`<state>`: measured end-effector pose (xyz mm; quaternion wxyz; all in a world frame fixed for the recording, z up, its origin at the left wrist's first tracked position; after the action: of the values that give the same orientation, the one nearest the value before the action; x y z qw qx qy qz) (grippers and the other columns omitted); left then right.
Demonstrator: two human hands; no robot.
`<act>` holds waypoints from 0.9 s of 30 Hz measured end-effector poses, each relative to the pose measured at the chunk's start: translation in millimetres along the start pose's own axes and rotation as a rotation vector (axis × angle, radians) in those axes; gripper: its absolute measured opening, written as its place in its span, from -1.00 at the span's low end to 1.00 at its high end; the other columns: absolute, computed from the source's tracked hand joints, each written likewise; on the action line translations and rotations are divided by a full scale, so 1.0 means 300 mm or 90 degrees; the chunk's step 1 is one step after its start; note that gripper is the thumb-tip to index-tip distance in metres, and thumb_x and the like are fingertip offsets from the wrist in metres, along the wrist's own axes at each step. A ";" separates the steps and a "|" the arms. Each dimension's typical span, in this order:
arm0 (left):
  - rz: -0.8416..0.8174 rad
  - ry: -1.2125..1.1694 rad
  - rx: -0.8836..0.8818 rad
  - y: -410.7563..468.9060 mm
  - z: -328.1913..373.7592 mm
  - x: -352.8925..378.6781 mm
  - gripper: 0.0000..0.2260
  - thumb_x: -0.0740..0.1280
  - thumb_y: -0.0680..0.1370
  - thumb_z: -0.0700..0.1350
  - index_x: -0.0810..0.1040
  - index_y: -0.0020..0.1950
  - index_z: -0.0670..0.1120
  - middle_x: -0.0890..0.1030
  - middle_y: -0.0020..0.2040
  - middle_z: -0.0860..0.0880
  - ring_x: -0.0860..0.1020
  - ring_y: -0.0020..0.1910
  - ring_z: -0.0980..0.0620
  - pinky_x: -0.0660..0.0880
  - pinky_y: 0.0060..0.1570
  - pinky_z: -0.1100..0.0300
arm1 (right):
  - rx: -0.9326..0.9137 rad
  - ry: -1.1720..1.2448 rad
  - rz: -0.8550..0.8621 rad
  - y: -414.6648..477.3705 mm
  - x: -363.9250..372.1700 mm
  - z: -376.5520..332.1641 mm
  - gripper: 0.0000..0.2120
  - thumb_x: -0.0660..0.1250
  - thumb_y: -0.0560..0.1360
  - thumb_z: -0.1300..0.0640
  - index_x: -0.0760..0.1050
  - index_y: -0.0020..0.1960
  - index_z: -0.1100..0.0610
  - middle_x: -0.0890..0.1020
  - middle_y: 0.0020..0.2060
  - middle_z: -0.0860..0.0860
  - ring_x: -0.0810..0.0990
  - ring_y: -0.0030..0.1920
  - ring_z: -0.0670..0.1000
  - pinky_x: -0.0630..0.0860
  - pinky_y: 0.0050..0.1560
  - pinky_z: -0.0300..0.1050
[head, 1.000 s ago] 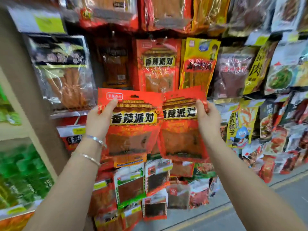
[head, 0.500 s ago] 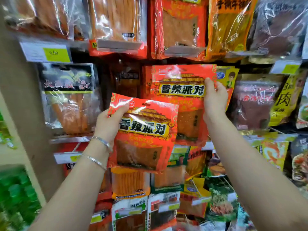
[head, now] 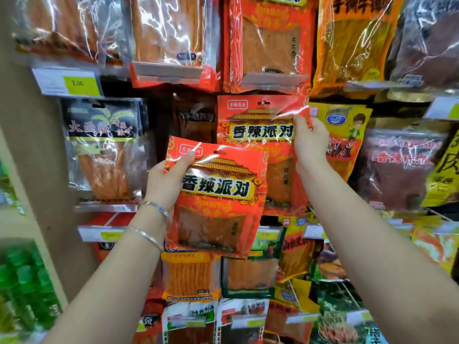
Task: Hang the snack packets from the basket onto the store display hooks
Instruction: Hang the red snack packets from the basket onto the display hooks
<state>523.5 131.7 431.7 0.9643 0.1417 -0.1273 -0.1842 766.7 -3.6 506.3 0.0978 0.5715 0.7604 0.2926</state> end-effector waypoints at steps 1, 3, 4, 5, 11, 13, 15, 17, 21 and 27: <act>0.006 0.003 0.000 0.001 0.000 0.001 -0.66 0.50 0.21 0.28 0.69 -0.24 0.05 0.69 -0.16 -0.11 0.64 -0.08 -0.18 0.51 0.03 -0.28 | -0.010 -0.019 -0.003 0.005 0.008 -0.001 -0.82 0.25 0.54 0.07 0.47 -0.20 0.11 0.47 -0.30 0.01 0.38 -0.27 -0.04 0.27 -0.18 -0.12; 0.013 0.007 -0.001 0.003 0.004 0.003 -0.64 0.49 0.19 0.31 0.68 -0.25 0.06 0.66 -0.17 -0.15 0.63 -0.13 -0.17 0.50 0.00 -0.31 | -0.021 -0.090 -0.009 0.013 0.022 0.001 -0.76 0.24 0.54 0.06 0.39 -0.26 0.14 0.39 -0.38 0.01 0.32 -0.30 -0.02 0.18 -0.26 -0.10; 0.009 0.009 -0.002 0.002 0.006 0.005 -0.61 0.49 0.17 0.34 0.66 -0.27 0.06 0.62 -0.18 -0.16 0.60 -0.17 -0.15 0.47 -0.01 -0.32 | -0.025 -0.120 -0.014 0.015 0.028 0.004 -0.73 0.23 0.55 0.04 0.36 -0.27 0.15 0.37 -0.41 -0.01 0.32 -0.32 0.00 0.16 -0.28 -0.08; 0.004 0.011 -0.005 0.001 0.008 0.009 -0.59 0.49 0.15 0.36 0.64 -0.29 0.06 0.57 -0.19 -0.17 0.55 -0.19 -0.12 0.45 0.00 -0.33 | -0.029 -0.143 -0.026 0.015 0.034 0.008 -0.70 0.22 0.56 0.03 0.33 -0.29 0.14 0.35 -0.42 -0.03 0.31 -0.34 0.00 0.13 -0.30 -0.08; 0.022 0.022 -0.008 -0.014 0.025 0.029 -0.59 0.48 0.18 0.35 0.59 -0.28 0.04 0.54 -0.19 -0.14 0.52 -0.21 -0.11 0.47 0.00 -0.32 | -0.055 -0.211 -0.103 -0.040 0.032 0.043 -0.61 0.15 0.61 -0.04 0.41 0.29 0.21 0.53 0.16 0.15 0.47 0.18 0.10 0.21 -0.05 -0.34; 0.036 0.021 -0.001 -0.022 0.035 0.039 -0.65 0.47 0.22 0.31 0.64 -0.28 0.05 0.59 -0.20 -0.14 0.60 -0.20 -0.19 0.52 -0.04 -0.29 | -0.071 -0.237 -0.107 -0.068 0.011 0.049 -0.48 0.16 0.61 -0.03 0.23 0.45 0.24 0.40 0.33 0.17 0.34 0.35 0.11 0.21 0.22 -0.23; 0.038 0.020 0.011 -0.029 0.044 0.053 -0.71 0.45 0.25 0.30 0.67 -0.23 0.12 0.62 -0.19 -0.11 0.63 -0.11 -0.23 0.56 -0.07 -0.25 | -0.110 -0.239 -0.094 -0.103 -0.013 0.047 -0.47 0.18 0.60 -0.01 0.20 0.47 0.22 0.34 0.35 0.18 0.29 0.37 0.10 0.16 0.32 -0.16; 0.033 0.007 0.017 -0.033 0.048 0.072 -0.73 0.45 0.27 0.30 0.67 -0.23 0.14 0.64 -0.17 -0.10 0.62 -0.12 -0.18 0.56 -0.06 -0.23 | -0.123 -0.203 -0.117 -0.130 -0.025 0.050 -0.58 0.19 0.59 -0.04 0.39 0.35 0.16 0.46 0.24 0.09 0.40 0.25 0.01 0.24 0.23 -0.22; 0.009 -0.029 0.017 -0.038 0.055 0.128 -0.71 0.44 0.31 0.26 0.68 -0.13 0.10 0.66 -0.15 -0.04 0.61 -0.15 -0.08 0.58 -0.08 -0.18 | 0.021 -0.075 -0.248 -0.166 0.004 0.055 -0.62 0.20 0.52 -0.23 0.54 0.06 0.06 0.61 -0.04 -0.08 0.55 0.01 -0.09 0.44 0.06 -0.08; 0.034 -0.007 0.102 0.003 0.096 0.204 -0.66 0.39 0.49 -0.14 0.43 0.23 -0.12 0.58 0.08 -0.08 0.60 -0.06 0.06 0.54 -0.04 0.20 | -0.031 0.018 -0.196 -0.122 -0.030 -0.016 -0.83 0.31 0.52 -0.06 0.55 0.06 -0.04 0.65 -0.02 -0.13 0.59 0.05 -0.15 0.48 0.14 -0.04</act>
<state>570.3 102.1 470.7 0.9537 0.2138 -0.1510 -0.1484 737.6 -20.1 487.9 0.1448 0.4414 0.8330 0.3005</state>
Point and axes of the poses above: each hand's wrist, its own y-axis towards the middle knuckle, its own x-axis out of the palm, z = x × y, the point moved 4 cm from there along y, towards the middle knuckle
